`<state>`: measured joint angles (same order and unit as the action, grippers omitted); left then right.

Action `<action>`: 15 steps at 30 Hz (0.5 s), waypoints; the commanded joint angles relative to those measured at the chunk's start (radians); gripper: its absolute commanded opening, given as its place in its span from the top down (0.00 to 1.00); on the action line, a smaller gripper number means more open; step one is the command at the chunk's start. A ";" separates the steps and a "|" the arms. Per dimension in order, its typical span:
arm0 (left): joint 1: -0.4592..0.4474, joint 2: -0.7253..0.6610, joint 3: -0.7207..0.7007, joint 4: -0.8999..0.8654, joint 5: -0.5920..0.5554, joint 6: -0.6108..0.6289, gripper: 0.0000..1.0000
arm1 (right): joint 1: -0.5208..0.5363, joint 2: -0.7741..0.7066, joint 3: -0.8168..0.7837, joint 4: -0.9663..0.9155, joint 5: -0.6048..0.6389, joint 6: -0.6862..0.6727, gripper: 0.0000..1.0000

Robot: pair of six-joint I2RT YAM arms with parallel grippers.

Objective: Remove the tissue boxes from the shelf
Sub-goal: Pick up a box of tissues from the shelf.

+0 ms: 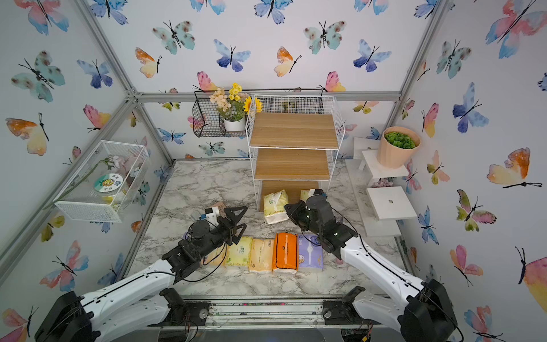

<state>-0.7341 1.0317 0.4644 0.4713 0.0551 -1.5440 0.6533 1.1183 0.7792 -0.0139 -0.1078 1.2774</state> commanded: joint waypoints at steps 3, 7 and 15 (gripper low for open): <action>0.007 0.150 0.081 0.184 0.201 0.037 0.01 | -0.003 -0.032 0.054 -0.030 -0.071 0.014 0.97; 0.009 0.235 0.110 0.239 0.221 0.001 0.01 | -0.003 -0.043 0.063 -0.030 -0.093 0.035 0.97; 0.009 0.315 0.113 0.311 0.213 -0.088 0.01 | -0.003 -0.058 0.085 -0.019 -0.098 0.067 0.97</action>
<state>-0.7322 1.3243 0.5648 0.6949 0.2344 -1.5967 0.6533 1.0798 0.8318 -0.0486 -0.1814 1.3224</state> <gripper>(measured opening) 0.987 0.056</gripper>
